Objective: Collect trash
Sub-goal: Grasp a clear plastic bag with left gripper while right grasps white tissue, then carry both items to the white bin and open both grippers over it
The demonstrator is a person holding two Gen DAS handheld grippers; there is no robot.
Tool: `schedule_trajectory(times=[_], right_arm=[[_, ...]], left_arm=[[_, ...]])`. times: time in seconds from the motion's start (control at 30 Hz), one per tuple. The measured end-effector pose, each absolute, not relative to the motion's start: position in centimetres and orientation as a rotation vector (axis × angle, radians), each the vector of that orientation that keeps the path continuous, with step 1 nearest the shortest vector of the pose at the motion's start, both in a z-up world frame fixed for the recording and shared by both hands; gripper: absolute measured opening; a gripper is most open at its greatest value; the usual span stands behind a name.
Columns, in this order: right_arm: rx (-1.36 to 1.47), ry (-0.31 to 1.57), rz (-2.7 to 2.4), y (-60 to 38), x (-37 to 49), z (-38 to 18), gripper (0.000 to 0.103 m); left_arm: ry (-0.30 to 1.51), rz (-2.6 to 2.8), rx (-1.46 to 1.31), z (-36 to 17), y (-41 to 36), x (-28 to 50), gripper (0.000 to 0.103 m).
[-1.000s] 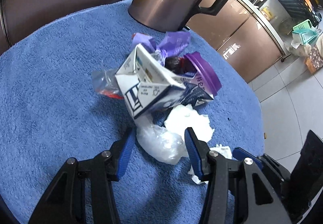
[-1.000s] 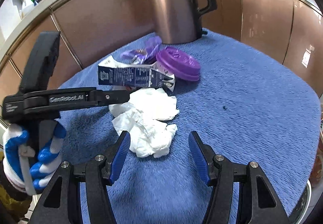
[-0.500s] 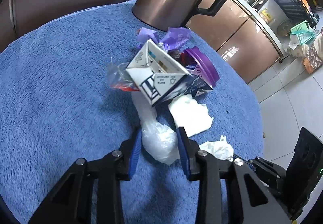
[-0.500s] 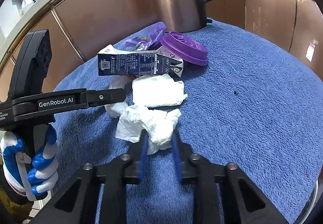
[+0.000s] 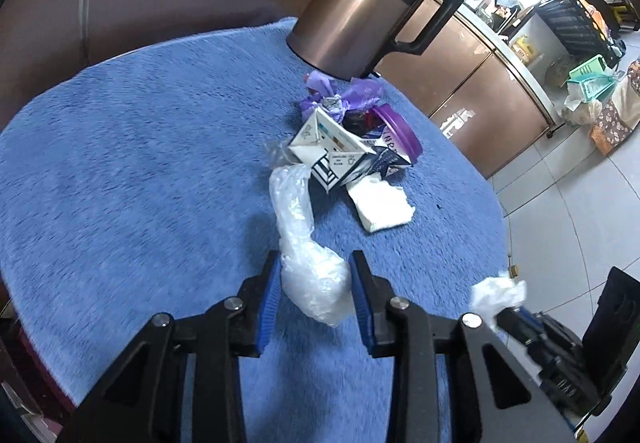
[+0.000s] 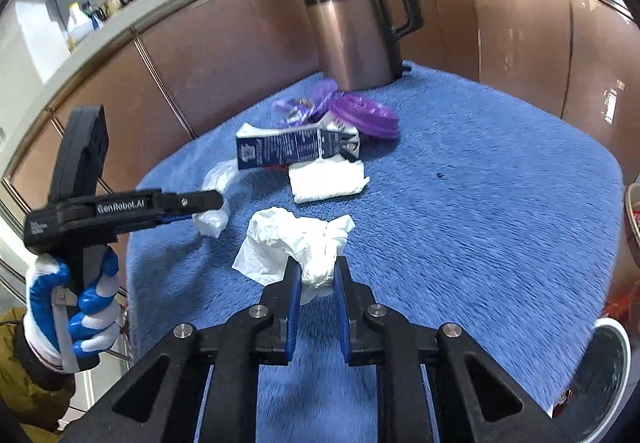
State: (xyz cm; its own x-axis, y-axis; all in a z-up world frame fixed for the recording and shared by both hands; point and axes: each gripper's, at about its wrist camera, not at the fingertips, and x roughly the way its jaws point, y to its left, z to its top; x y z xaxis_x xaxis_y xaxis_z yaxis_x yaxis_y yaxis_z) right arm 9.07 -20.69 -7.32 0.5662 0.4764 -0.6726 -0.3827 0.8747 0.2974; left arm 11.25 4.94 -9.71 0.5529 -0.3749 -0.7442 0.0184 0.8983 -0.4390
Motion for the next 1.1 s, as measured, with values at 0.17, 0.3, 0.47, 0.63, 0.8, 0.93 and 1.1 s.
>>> schedule_trajectory(times=[0.17, 0.3, 0.47, 0.63, 0.8, 0.93, 1.1], right_arm=[[0.148, 0.760, 0.471, -23.2, 6.2, -5.2, 0.015], [0.183, 0.702, 0.422, -26.0, 3.6, -3.9, 0.015], [0.223, 0.617, 0.319, -30.6, -0.3, -2.4, 0.015], [0.254, 0.555, 0.167, -35.4, -3.4, -1.8, 0.015], [0.289, 0.525, 0.026, -39.9, -5.4, -2.2, 0.015], [0.344, 0.522, -0.072, -43.7, -6.2, -3.7, 0.015], [0.395, 0.559, -0.179, -47.4, -6.3, -6.6, 0.015]], left_arm=[[0.924, -0.242, -0.410, -7.6, 5.4, 8.9, 0.031], [0.884, -0.271, -0.393, -5.4, 4.6, 7.2, 0.032], [0.839, -0.357, -0.342, -2.6, 1.2, 5.7, 0.031], [0.837, -0.469, -0.282, -1.1, -3.8, 5.3, 0.031], [0.864, -0.586, -0.187, -0.4, -10.8, 5.6, 0.031], [0.891, -0.691, -0.093, -0.3, -17.8, 6.0, 0.032], [0.928, -0.789, 0.025, -1.4, -25.8, 6.4, 0.032]])
